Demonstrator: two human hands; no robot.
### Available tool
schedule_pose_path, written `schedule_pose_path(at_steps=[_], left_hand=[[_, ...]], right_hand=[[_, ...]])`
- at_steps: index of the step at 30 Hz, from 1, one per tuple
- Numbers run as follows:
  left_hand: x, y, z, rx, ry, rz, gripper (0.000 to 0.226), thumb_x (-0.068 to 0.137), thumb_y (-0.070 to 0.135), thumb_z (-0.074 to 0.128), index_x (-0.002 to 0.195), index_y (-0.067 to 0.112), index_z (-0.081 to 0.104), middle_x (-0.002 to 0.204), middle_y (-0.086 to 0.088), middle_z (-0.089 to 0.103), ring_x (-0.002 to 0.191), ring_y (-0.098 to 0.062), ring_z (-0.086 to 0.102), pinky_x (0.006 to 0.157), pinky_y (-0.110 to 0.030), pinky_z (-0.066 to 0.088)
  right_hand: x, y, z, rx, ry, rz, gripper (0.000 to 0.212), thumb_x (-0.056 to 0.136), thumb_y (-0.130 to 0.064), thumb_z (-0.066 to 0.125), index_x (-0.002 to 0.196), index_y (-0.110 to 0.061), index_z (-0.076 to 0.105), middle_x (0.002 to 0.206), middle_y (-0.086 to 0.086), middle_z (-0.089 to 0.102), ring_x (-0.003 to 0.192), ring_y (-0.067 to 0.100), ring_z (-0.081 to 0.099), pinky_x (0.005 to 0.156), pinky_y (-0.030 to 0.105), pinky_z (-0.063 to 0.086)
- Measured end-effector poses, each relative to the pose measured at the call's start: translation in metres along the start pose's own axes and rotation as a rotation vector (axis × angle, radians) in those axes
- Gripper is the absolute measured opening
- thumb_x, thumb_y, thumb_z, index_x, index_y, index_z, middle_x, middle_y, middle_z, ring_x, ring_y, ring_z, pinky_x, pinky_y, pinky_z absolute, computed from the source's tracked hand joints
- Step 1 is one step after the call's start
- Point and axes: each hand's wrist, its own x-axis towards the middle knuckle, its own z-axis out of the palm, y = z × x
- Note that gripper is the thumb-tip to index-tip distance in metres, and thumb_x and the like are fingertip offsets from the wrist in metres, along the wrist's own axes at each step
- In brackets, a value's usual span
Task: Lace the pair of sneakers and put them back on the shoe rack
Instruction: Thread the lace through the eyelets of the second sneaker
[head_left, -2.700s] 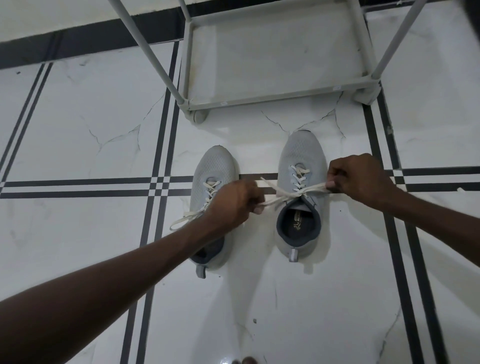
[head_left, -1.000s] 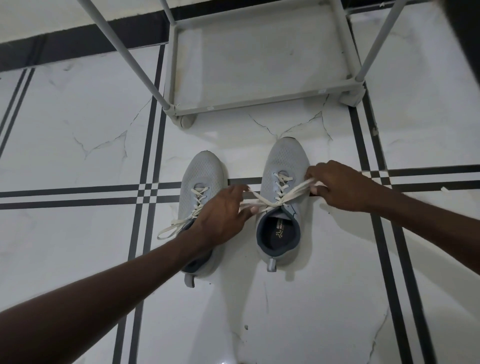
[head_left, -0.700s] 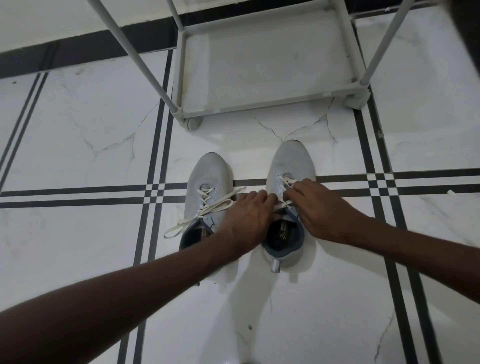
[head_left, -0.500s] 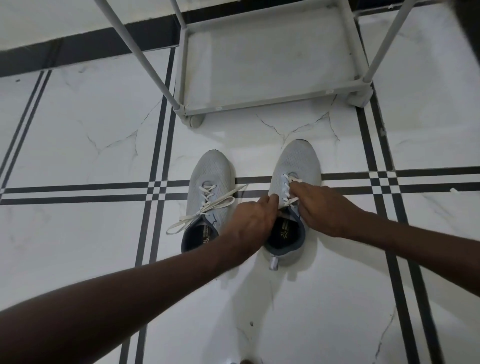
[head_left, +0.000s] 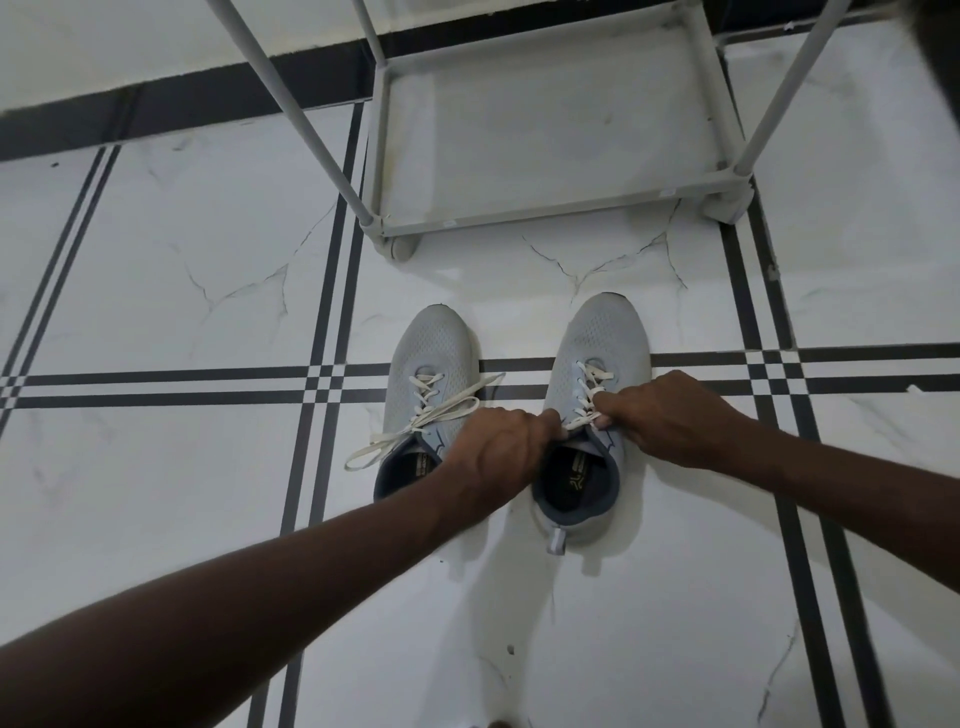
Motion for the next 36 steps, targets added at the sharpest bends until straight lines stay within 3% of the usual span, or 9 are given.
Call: schedule_pose_path(at_steps=[11, 14, 17, 19, 22, 25, 28, 32, 36], left_hand=[[-0.001, 0.004, -0.007, -0.045, -0.009, -0.024, 0.019, 0.101, 0.027, 0.038, 0.106, 0.015, 0.052, 0.081, -0.01, 0.071, 0.068, -0.036, 0.064, 0.055, -0.035, 0.029], [-0.003, 0.007, -0.007, -0.103, 0.065, -0.038, 0.023, 0.101, 0.034, 0.039, 0.102, 0.015, 0.053, 0.085, -0.008, 0.068, 0.073, -0.033, 0.062, 0.057, -0.034, 0.033], [-0.009, -0.013, -0.014, -0.11, 0.138, -0.083, 0.052, 0.095, 0.057, 0.038, 0.122, 0.015, 0.053, 0.114, -0.006, 0.06, 0.104, -0.026, 0.053, 0.086, -0.04, 0.042], [-0.016, -0.038, -0.021, -0.069, 0.097, -0.17, 0.079, 0.089, 0.07, 0.037, 0.142, 0.012, 0.039, 0.143, -0.012, 0.047, 0.133, -0.029, 0.04, 0.109, -0.046, 0.035], [-0.035, -0.074, -0.02, -0.061, -0.086, -0.298, 0.116, 0.075, 0.087, 0.033, 0.156, 0.009, 0.007, 0.165, -0.016, 0.006, 0.153, -0.03, 0.004, 0.123, -0.049, 0.012], [-0.06, -0.088, -0.008, -0.262, -0.247, -0.436, 0.138, 0.059, 0.096, 0.036, 0.155, 0.008, -0.011, 0.165, -0.014, -0.01, 0.153, -0.028, -0.006, 0.123, -0.047, 0.012], [-0.079, -0.093, 0.0, -0.441, -0.313, -0.524, 0.144, 0.055, 0.094, 0.049, 0.155, 0.009, -0.011, 0.166, -0.01, -0.006, 0.153, -0.025, 0.0, 0.123, -0.042, 0.016], [-0.092, -0.089, -0.01, -0.549, -0.345, -0.506, 0.145, 0.054, 0.077, 0.072, 0.155, 0.007, -0.005, 0.166, -0.007, 0.007, 0.15, -0.027, 0.02, 0.114, -0.035, 0.028], [-0.105, -0.098, -0.011, -0.536, -0.452, -0.541, 0.111, 0.071, 0.044, 0.084, 0.151, 0.009, 0.015, 0.136, -0.011, 0.055, 0.122, -0.033, 0.056, 0.096, -0.034, 0.047]], right_hand=[[0.008, 0.002, -0.016, -0.043, 0.05, -0.018, 0.018, 0.093, -0.039, 0.047, 0.087, -0.023, 0.052, 0.066, 0.0, 0.068, 0.05, 0.023, 0.062, 0.042, 0.028, 0.036], [0.005, -0.006, -0.023, 0.041, 0.099, 0.071, 0.03, 0.096, -0.046, 0.036, 0.103, -0.021, 0.051, 0.084, 0.002, 0.064, 0.066, 0.024, 0.061, 0.052, 0.034, 0.043], [-0.006, -0.022, -0.032, 0.106, 0.203, 0.212, 0.05, 0.091, -0.05, 0.049, 0.123, -0.012, 0.049, 0.111, 0.008, 0.057, 0.094, 0.026, 0.054, 0.081, 0.042, 0.044], [-0.016, -0.041, -0.036, 0.235, 0.29, 0.353, 0.05, 0.085, -0.055, 0.056, 0.107, -0.01, 0.053, 0.098, 0.005, 0.056, 0.087, 0.026, 0.053, 0.076, 0.041, 0.044], [-0.02, -0.068, -0.036, 0.268, -0.131, 0.685, 0.064, 0.072, -0.079, 0.051, 0.081, -0.016, 0.053, 0.074, 0.001, 0.061, 0.073, 0.024, 0.063, 0.063, 0.032, 0.044], [-0.016, -0.068, -0.035, 0.508, -0.492, 0.875, 0.069, 0.071, -0.08, 0.053, 0.067, -0.011, 0.059, 0.06, 0.005, 0.069, 0.057, 0.021, 0.069, 0.059, 0.032, 0.055], [-0.01, -0.062, -0.032, 0.74, -0.511, 0.962, 0.048, 0.078, -0.054, 0.066, 0.082, -0.006, 0.061, 0.064, 0.011, 0.073, 0.05, 0.025, 0.071, 0.061, 0.035, 0.062], [-0.007, -0.065, -0.026, 0.694, -0.391, 0.946, 0.033, 0.079, -0.04, 0.065, 0.088, -0.011, 0.053, 0.066, 0.008, 0.073, 0.049, 0.021, 0.07, 0.061, 0.03, 0.054], [-0.006, -0.064, -0.021, 0.624, -0.363, 0.895, 0.029, 0.083, -0.036, 0.061, 0.091, -0.01, 0.049, 0.07, 0.007, 0.072, 0.05, 0.021, 0.07, 0.066, 0.031, 0.053]])
